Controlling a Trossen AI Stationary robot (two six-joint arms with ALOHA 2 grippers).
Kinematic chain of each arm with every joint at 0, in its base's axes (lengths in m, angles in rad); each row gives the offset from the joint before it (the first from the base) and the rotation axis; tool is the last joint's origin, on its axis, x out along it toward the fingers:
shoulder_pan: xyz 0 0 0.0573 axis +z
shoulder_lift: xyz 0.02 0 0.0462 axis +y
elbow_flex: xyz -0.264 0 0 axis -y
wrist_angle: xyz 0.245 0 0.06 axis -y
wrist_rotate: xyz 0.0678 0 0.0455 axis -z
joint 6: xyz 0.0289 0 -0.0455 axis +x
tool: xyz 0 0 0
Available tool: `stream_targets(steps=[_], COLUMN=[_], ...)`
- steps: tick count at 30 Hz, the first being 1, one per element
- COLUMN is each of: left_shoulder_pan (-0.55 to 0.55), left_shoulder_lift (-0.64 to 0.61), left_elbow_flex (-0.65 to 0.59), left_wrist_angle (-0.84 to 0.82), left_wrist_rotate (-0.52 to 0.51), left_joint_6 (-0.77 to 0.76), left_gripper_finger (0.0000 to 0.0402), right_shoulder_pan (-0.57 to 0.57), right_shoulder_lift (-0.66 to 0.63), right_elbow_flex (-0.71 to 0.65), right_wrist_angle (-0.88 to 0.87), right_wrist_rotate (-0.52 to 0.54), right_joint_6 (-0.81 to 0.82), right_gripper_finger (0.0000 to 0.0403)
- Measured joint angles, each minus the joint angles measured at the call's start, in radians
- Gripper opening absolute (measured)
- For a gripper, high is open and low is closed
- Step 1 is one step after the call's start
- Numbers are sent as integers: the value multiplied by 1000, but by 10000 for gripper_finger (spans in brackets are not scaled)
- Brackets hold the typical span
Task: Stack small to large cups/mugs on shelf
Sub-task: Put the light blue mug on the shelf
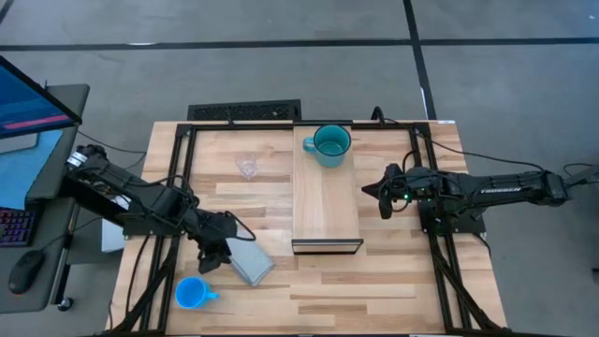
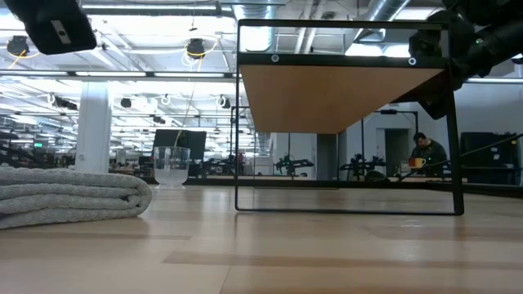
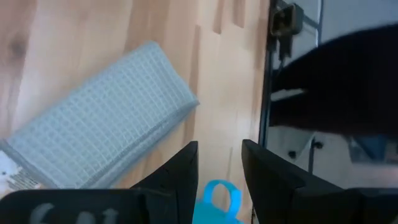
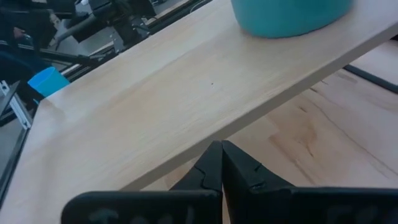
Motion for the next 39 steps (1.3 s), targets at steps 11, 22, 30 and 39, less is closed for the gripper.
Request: stream_targets(steps=[11, 22, 30, 39], left_shoulder_pan=[-119, -224, -282, -300], left_shoulder_lift=[103, 193, 191, 190], left_elbow_flex=[-1, -1, 0, 0], left_wrist_angle=[-105, -181, -209, -273], left_wrist_rotate=[156, 134, 104, 36], left_joint_6=[21, 52, 68, 67], left_gripper_finger=[114, 114, 114, 114], right_shoulder_pan=[0, 0, 0, 0], right_shoulder_lift=[0, 0, 0, 0], right_elbow_flex=[0, 0, 0, 0], right_wrist_angle=[-25, -28, -22, -21], right_wrist_rotate=[4, 6, 6, 6], right_joint_6=[0, 0, 0, 2], right_gripper_finger=[24, 24, 24, 24])
